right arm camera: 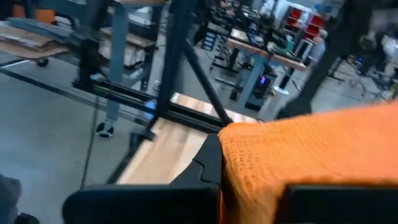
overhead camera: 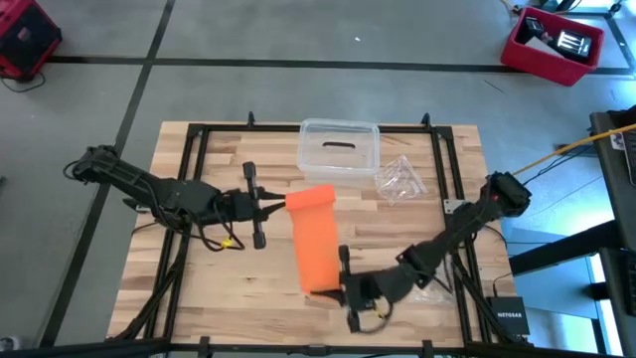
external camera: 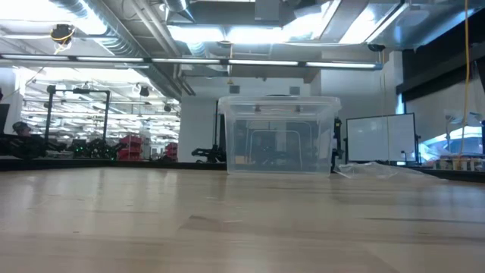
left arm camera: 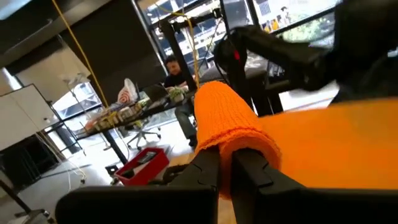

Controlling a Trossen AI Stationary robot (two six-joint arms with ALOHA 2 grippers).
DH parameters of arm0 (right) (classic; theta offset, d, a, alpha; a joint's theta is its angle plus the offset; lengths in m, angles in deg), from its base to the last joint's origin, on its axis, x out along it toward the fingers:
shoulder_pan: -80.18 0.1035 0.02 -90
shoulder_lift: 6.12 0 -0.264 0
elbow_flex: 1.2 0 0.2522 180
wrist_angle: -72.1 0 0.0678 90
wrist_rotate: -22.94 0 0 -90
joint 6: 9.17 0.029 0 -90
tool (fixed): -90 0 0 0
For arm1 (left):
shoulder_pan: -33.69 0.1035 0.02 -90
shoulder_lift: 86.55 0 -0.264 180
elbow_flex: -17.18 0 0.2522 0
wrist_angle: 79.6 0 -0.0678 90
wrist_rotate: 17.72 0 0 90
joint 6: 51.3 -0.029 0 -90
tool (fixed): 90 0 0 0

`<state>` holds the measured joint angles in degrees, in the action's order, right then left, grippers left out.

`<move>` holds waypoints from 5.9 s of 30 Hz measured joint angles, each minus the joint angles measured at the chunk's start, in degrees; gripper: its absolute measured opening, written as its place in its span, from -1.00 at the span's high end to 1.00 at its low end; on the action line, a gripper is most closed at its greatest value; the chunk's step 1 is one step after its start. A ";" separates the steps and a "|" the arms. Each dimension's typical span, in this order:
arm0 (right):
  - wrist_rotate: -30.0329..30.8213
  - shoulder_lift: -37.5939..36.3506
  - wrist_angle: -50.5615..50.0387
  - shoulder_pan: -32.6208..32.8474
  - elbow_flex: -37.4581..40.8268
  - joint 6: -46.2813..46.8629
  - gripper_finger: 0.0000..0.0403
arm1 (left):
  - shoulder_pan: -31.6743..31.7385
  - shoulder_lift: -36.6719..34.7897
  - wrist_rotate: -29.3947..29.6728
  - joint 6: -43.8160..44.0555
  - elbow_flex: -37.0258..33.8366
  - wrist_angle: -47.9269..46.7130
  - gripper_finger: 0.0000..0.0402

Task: Roll bandage
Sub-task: Roll the orange bandage

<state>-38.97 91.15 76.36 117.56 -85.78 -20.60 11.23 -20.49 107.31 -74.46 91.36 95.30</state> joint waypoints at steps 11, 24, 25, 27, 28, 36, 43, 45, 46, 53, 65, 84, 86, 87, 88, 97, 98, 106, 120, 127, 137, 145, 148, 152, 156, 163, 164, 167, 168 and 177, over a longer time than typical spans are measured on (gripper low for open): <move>6.41 0.24 -5.01 5.23 -9.56 -5.83 0.99 | -4.29 6.45 0.63 3.21 -0.01 -0.56 0.99; 9.25 0.29 -9.15 6.50 -18.49 -13.89 0.99 | -12.13 12.92 6.14 4.72 -0.02 -0.07 0.99; 9.52 0.29 -10.10 6.50 -19.55 -14.34 1.00 | -12.41 13.26 6.14 4.51 -0.02 -0.11 0.99; 10.19 0.26 -11.81 6.50 -21.23 -14.56 1.00 | -12.82 13.52 6.12 4.31 -0.04 -0.14 0.99; 10.76 0.26 -12.37 6.50 -21.73 -14.58 1.00 | -12.86 13.53 6.12 4.37 -0.04 -0.04 0.99; 14.88 0.29 -12.16 5.28 -23.26 -16.37 1.00 | -13.16 13.53 6.14 4.45 -0.04 -0.19 0.99; 14.87 0.29 -11.39 0.90 -23.26 -16.67 1.00 | -13.16 14.16 6.16 4.52 -0.04 -1.28 0.99; 14.97 0.28 -10.08 -0.43 -23.26 -16.67 1.00 | -13.16 14.90 6.16 4.46 -0.04 -1.49 0.99; 14.97 0.29 -9.30 -1.09 -23.26 -16.68 1.00 | -13.16 15.26 6.19 4.44 -0.04 -1.57 0.99; 20.03 -1.99 -10.59 -4.33 -23.26 -18.46 1.00 | -14.77 16.15 6.38 3.17 -0.02 -1.80 0.99; 19.99 -2.58 -27.40 -14.09 -23.26 -4.82 1.00 | -17.87 18.00 6.54 -1.35 0.00 -1.72 0.98; 5.26 6.13 -45.44 -23.15 -23.26 32.61 0.53 | -20.13 20.70 7.61 8.73 -0.09 -0.79 0.98; 4.86 7.29 -45.95 -23.28 -23.26 33.36 0.38 | -20.20 22.35 7.85 9.27 -0.09 0.44 0.98; 4.54 7.81 -46.10 -23.53 -23.26 33.52 0.31 | -20.37 23.18 7.99 9.27 -0.09 1.06 0.98; 3.96 8.35 -46.43 -23.64 -23.26 33.41 0.24 | -20.54 23.98 8.04 9.24 -0.09 1.49 0.98; -4.19 8.75 -53.53 -24.92 -23.26 32.60 -0.14 | -21.03 26.43 7.92 8.60 -0.09 2.69 0.96; -6.01 8.73 -53.60 -25.21 -23.26 32.60 -0.16 | -21.03 26.43 7.74 8.62 -0.09 2.67 0.96; -20.50 8.64 -55.58 -28.23 -23.26 36.57 -0.39 | -21.05 26.43 7.46 12.91 -0.09 1.39 0.97; -32.31 8.73 -58.35 -33.38 -26.55 37.37 -0.53 | -21.69 26.40 7.41 24.40 -0.07 -4.88 0.94; -30.49 8.20 -56.78 -35.79 -31.54 36.49 -0.53 | -21.97 26.40 7.49 28.67 -0.04 -5.07 0.93; -35.89 8.09 -69.53 -38.29 -45.25 30.75 -0.53 | -22.15 26.35 7.60 34.94 0.00 -5.00 0.93; -43.68 12.83 -73.35 -38.17 -39.56 30.44 -0.53 | -21.79 26.34 7.33 37.98 0.00 -5.18 0.93; -43.31 14.35 -76.11 -38.20 -37.73 30.74 -0.53 | -21.79 26.34 7.37 38.40 0.00 -5.18 0.93; -46.56 15.73 -75.87 -38.22 -36.95 34.89 -0.53 | -21.75 26.34 7.37 38.37 0.00 -5.17 0.92; -49.49 15.54 -75.37 -38.13 -36.98 35.25 -0.53 | -21.68 26.34 7.37 38.23 0.00 -5.62 0.92; -38.96 16.06 -61.52 -37.41 -37.27 42.55 -0.53 | -21.67 26.34 7.65 39.37 0.00 -5.54 0.92; -41.21 16.17 -62.76 -37.05 -37.23 42.70 -0.53 | -21.70 26.34 7.63 39.85 0.00 -5.99 0.92; -53.17 16.08 -66.58 -36.54 -37.38 44.15 -0.53 | -21.81 26.34 7.55 42.13 0.00 -7.47 0.92; -56.31 15.79 -69.02 -36.79 -38.06 44.37 -0.53 | -21.81 26.34 7.46 42.42 0.00 -7.78 0.92; -50.59 14.32 -81.20 -37.61 -48.37 38.03 -0.53 | -21.73 26.34 7.52 42.27 0.00 -7.94 0.92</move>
<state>-89.56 105.47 -4.84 79.95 -134.15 17.43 -10.50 5.85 114.83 -32.19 91.36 87.36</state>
